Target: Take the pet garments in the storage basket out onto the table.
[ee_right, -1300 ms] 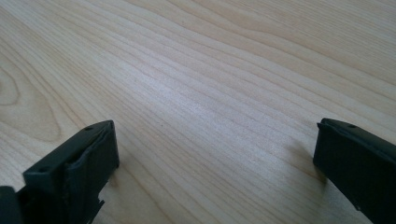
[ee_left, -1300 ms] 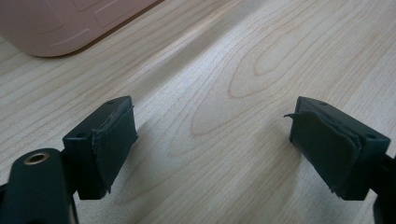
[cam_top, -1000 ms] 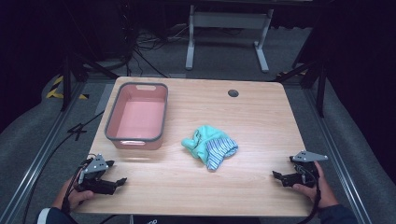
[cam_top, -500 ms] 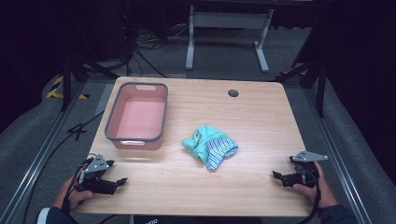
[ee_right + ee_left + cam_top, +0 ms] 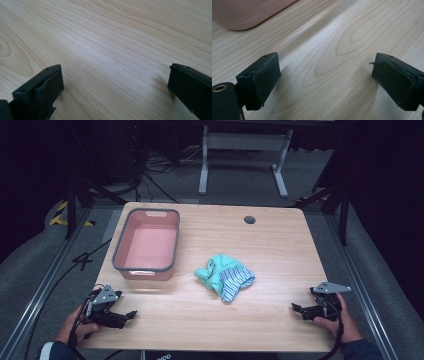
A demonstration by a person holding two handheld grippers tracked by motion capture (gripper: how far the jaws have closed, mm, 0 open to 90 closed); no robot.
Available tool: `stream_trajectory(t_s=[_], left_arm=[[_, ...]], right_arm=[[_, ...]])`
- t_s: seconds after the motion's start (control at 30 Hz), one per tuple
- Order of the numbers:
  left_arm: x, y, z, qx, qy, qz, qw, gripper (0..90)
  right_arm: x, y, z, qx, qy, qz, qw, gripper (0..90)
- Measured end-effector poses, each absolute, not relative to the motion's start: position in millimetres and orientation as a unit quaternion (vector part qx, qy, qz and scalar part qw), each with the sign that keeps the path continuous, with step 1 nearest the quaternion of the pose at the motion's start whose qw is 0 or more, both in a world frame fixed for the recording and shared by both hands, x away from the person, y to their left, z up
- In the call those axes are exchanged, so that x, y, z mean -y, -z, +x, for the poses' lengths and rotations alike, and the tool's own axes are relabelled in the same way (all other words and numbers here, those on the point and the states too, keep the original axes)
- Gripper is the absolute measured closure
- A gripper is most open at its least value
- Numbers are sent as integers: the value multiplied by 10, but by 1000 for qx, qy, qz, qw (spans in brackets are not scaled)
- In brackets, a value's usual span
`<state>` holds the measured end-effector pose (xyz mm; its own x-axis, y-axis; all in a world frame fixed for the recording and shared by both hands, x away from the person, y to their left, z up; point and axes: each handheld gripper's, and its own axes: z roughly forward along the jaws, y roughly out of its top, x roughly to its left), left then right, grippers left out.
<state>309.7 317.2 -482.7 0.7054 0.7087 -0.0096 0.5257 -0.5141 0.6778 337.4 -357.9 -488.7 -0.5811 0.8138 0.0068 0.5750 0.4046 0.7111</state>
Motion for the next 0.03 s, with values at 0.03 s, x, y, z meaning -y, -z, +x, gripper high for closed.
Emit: stream_trajectory(t_s=[0.03], left_arm=[[-3172, 4827, 3097, -359, -136, 859, 338, 81]], right_arm=[[3580, 4887, 3375, -820, -344, 423, 173, 4]])
